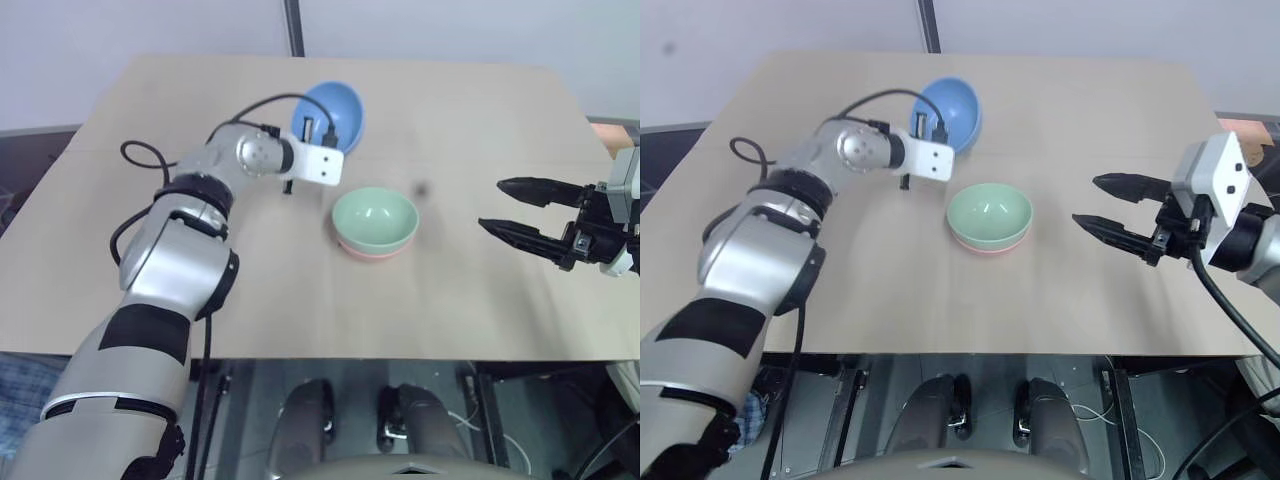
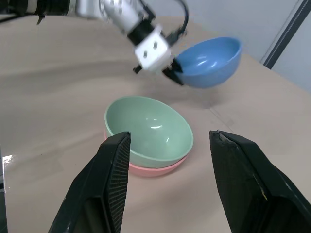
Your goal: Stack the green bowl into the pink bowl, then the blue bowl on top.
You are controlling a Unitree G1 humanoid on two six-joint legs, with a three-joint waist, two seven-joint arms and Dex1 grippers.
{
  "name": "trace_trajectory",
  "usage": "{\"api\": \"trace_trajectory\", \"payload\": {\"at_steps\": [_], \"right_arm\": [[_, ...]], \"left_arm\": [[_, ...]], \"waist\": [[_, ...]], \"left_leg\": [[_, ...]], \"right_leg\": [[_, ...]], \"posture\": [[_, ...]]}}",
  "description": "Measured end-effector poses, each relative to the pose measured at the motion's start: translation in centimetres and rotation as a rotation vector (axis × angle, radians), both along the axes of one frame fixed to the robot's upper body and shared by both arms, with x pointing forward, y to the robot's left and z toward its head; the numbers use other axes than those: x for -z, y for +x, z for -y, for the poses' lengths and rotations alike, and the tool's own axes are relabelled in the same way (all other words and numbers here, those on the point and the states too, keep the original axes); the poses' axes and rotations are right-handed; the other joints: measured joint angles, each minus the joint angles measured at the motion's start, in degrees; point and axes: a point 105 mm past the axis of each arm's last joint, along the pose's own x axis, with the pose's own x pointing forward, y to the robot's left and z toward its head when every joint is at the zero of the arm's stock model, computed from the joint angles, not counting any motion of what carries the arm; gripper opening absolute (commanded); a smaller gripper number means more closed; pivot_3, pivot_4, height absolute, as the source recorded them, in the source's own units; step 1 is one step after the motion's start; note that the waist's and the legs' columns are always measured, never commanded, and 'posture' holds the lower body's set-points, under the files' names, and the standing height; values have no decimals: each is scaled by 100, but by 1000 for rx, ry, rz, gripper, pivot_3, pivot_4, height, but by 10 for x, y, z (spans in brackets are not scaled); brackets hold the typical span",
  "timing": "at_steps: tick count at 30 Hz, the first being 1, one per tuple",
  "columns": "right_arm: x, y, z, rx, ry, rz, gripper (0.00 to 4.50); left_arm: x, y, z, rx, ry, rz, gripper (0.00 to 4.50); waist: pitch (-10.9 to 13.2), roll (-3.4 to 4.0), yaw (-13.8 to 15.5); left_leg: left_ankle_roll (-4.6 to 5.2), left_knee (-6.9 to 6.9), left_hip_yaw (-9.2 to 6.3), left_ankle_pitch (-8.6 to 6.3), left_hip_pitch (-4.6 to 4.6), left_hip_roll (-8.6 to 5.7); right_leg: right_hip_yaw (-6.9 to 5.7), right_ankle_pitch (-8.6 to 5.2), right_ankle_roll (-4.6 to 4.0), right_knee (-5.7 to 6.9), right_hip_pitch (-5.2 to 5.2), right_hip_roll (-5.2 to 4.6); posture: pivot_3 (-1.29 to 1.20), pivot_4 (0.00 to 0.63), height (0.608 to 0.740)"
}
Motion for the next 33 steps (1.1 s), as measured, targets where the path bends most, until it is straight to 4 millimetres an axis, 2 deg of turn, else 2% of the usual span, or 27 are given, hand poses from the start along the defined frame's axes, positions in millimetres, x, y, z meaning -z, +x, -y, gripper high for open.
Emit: {"api": "trace_trajectory", "payload": {"at_steps": [3, 5, 7, 13, 16, 17, 20, 24, 28, 30, 33], "right_arm": [[2, 1, -1, -3, -2, -10, 2842], [2, 1, -1, -3, -3, -6, 2842], [2, 1, -1, -4, -4, 1, 2842], [4, 2, -2, -5, -1, 0, 2842], [7, 2, -2, -3, -1, -9, 2842], [7, 2, -2, -3, -1, -10, 2842], [7, 2, -2, -2, -1, -10, 2842], [7, 2, -2, -1, -2, -8, 2842], [7, 2, -2, -1, -1, -10, 2842], [9, 2, -1, -2, -2, -18, 2842], [10, 1, -1, -6, -8, -24, 2842]], "left_arm": [[-9, -14, 12, 123, 23, -29, 60], [-9, -39, 17, 295, 92, -163, 60], [-10, -56, 17, 406, 170, -230, 60], [-3, -76, 15, 537, 261, -286, 60], [0, -80, 16, 551, 285, -303, 1031], [-1, -80, 16, 550, 286, -303, 1148], [-6, -81, 17, 556, 250, -310, 2319], [-11, -83, 23, 576, 192, -312, 2319], [-28, -81, 24, 555, 37, -334, 2319], [-38, -80, 21, 536, -57, -361, 2319], [-44, -78, 6, 477, -156, -407, 2319]], "waist": [[0, 0, -5], [0, 1, -21], [-1, 2, -18], [-1, 3, -16], [-1, 3, -14], [-1, 3, -14], [-1, 3, -12], [-1, 3, -6], [-1, 3, -9], [-1, 3, -17], [-2, 3, -47]], "left_leg": [[-1, 0, 0, 1, 2, 0], [-4, 1, 3, 2, 2, 3], [-4, 2, 3, 2, 3, 2], [-3, 6, 1, 3, 6, 3], [-3, 9, 0, 2, 4, 2], [-3, 9, 0, 2, 5, 2], [-2, 9, 0, 2, 5, 2], [-2, 11, -2, 2, 4, 1], [-2, 11, -3, 2, 4, 3], [-3, 11, -3, 2, 5, 3], [-3, 11, -2, 3, 8, 4]], "right_leg": [[0, 0, 0, 3, 0, 2], [0, 0, -1, 5, -2, 7], [1, 1, -1, 5, -1, 8], [6, 0, -1, 9, 2, 12], [6, 0, 0, 9, 2, 16], [7, 0, 0, 9, 2, 17], [6, 0, 0, 9, 2, 21], [5, 0, 0, 8, 5, 27], [5, 0, 0, 9, 4, 28], [5, 0, 1, 9, 4, 28], [7, 0, 0, 11, 5, 29]], "posture": [[0, 150, 740], [0, 150, 740], [0, 150, 740], [0, 150, 740], [0, 150, 740], [0, 150, 740], [0, 150, 740], [0, 150, 740], [0, 150, 740], [0, 150, 740], [0, 150, 740]]}}
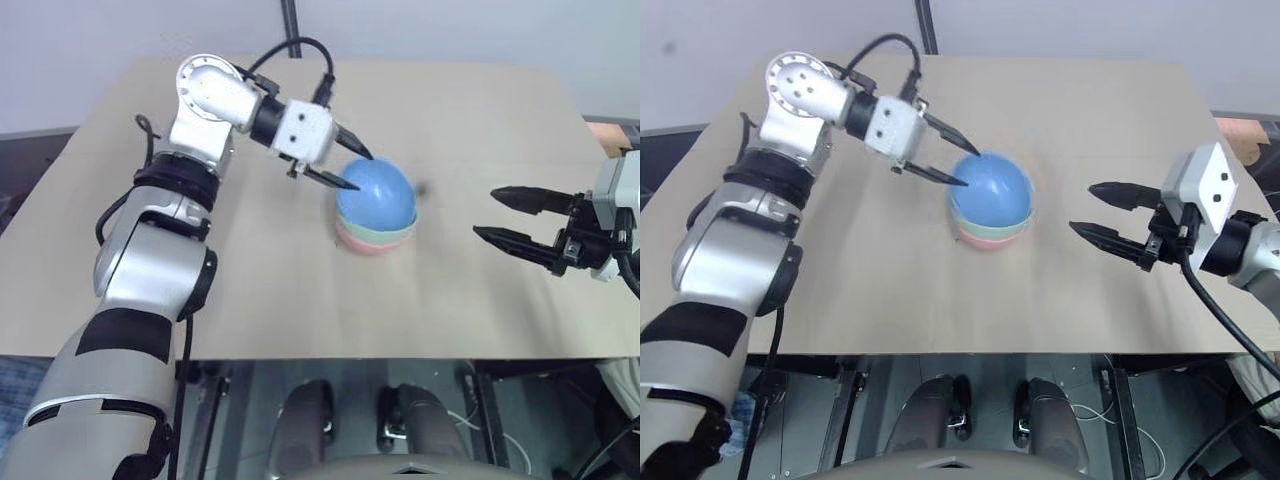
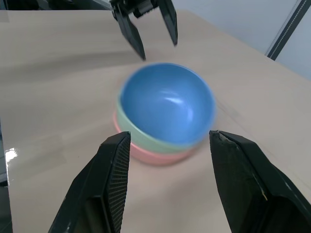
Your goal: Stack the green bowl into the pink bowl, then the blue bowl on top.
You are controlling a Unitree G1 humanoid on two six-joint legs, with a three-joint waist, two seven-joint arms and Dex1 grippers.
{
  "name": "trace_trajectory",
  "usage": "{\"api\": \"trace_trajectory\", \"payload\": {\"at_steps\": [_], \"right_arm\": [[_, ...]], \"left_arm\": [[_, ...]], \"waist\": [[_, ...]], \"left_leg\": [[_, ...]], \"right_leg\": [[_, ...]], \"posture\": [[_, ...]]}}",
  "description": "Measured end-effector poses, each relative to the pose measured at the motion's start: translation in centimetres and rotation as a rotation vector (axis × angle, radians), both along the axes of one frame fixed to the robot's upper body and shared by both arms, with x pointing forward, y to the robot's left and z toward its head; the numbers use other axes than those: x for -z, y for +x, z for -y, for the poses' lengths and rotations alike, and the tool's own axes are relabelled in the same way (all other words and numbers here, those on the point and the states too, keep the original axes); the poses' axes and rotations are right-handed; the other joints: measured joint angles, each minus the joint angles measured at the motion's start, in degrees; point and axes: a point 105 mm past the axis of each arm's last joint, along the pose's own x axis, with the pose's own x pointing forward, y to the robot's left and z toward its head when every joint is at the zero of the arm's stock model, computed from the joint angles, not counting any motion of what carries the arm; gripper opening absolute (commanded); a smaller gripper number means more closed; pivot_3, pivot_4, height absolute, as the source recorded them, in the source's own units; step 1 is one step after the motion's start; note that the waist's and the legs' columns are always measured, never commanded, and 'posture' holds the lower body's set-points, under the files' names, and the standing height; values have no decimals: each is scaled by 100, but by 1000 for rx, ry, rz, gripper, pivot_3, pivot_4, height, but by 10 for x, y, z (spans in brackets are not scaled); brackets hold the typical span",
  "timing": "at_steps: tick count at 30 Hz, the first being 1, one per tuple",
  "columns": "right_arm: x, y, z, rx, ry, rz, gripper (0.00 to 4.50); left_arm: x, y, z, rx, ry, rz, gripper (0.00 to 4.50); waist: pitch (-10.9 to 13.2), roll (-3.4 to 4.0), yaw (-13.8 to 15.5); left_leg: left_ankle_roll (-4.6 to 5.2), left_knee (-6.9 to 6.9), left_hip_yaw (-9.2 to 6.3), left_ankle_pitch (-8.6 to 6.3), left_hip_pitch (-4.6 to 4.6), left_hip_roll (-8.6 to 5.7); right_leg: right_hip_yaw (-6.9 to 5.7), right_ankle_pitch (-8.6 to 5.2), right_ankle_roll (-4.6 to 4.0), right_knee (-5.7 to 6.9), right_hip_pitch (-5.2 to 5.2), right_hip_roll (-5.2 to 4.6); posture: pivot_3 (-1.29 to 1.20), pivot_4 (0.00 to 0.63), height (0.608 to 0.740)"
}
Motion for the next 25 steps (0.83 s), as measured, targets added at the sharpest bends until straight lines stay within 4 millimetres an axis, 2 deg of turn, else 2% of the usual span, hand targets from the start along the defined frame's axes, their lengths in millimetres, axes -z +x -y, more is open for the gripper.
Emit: {"api": "trace_trajectory", "payload": {"at_steps": [7, 14, 21, 25], "right_arm": [[1, 1, 4, -9, -6, -13, 2842], [1, 1, 6, -26, -14, -26, 2842], [8, 0, 19, -23, -22, -71, 2842], [7, 2, 30, -11, -41, -80, 2842]], "left_arm": [[7, 2, -41, -145, -49, -97, 2319], [1, -5, -77, -268, -99, -151, 2319], [5, -19, -101, -339, -183, -248, 2319], [16, -27, -109, -392, -196, -296, 2319]], "waist": [[0, 0, -3], [-1, 1, 25], [-1, 1, 33], [-1, 1, 38]], "left_leg": [[0, 1, 0, 0, 7, 0], [0, 1, 0, 0, 12, 1], [0, 2, -2, 0, 18, 2], [0, 5, -5, 0, 24, 2]], "right_leg": [[-1, 0, 0, -1, 9, 1], [-1, 0, 0, 0, 12, -1], [-4, 0, 0, -2, 21, -13], [-5, 0, 0, -1, 28, -16]], "posture": [[0, 150, 740], [0, 150, 740], [0, 150, 740], [0, 150, 740]]}}
